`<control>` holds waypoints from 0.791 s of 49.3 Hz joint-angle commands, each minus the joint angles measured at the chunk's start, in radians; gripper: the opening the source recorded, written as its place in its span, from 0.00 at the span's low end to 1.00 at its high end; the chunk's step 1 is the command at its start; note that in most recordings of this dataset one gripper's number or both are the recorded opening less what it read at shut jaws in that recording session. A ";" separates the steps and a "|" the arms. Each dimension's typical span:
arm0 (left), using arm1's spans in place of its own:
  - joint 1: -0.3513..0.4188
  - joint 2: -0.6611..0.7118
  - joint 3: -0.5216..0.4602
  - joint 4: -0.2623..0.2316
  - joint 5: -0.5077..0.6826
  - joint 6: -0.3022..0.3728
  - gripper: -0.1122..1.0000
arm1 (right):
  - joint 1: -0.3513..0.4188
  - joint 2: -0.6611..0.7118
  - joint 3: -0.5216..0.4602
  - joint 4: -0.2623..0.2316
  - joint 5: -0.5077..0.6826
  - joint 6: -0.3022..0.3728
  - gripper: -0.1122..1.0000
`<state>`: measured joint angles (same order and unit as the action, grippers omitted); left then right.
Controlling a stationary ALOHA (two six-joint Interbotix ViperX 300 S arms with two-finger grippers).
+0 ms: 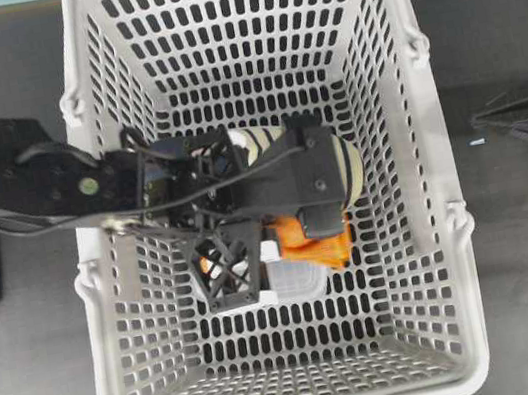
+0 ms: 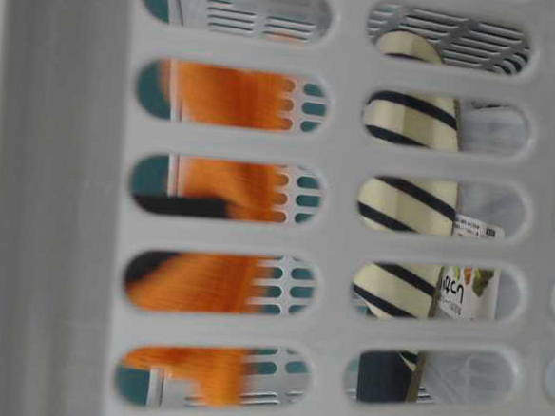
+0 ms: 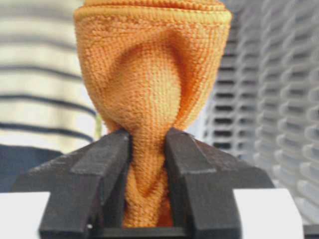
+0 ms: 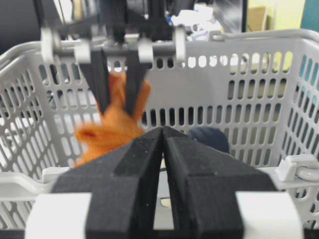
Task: Pick up the orange cloth from the shopping basket with the left arm.
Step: 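Lift the orange cloth upward out of the basket with the left gripper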
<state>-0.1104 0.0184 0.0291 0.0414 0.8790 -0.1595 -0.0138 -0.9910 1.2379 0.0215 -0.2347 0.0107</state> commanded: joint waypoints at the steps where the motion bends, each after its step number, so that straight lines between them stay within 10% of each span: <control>1: -0.006 -0.032 -0.115 0.003 0.046 0.002 0.28 | -0.003 0.005 -0.006 0.005 -0.005 0.002 0.10; 18: -0.014 -0.014 -0.400 0.003 0.302 0.003 0.28 | -0.003 0.005 -0.006 0.005 -0.005 0.002 0.10; 39: -0.008 -0.006 -0.416 0.003 0.344 0.005 0.28 | -0.003 0.002 -0.005 0.005 -0.005 0.002 0.10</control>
<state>-0.1197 0.0337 -0.3697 0.0430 1.2241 -0.1565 -0.0138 -0.9940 1.2395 0.0215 -0.2347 0.0107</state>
